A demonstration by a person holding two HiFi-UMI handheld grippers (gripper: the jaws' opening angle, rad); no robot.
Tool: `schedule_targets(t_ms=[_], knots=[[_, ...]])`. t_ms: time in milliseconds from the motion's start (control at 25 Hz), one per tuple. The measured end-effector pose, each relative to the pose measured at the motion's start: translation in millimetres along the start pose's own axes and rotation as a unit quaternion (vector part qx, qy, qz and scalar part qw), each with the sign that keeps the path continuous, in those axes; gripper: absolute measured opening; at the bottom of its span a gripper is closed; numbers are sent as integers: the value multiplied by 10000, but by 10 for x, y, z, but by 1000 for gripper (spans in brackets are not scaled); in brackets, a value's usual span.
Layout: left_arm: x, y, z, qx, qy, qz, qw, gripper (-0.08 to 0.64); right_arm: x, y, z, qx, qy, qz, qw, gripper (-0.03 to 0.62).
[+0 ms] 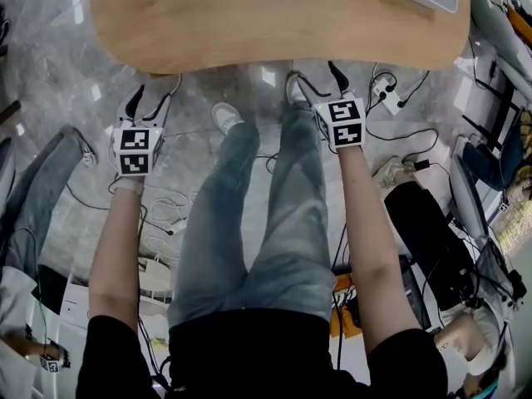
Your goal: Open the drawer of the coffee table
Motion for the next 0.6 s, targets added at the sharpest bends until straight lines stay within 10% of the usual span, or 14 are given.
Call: schedule_targets(t_ms=[600], knots=[[-61, -512, -163, 157, 5, 54, 9999, 295, -111, -385, 94, 61, -120, 399, 9991, 336]])
Point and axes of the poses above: the fingertips, and each gripper's own axes: y backward along the fingers, z to its right, x out of its top, the point moved 9 cm from there along y, backward along the fingers
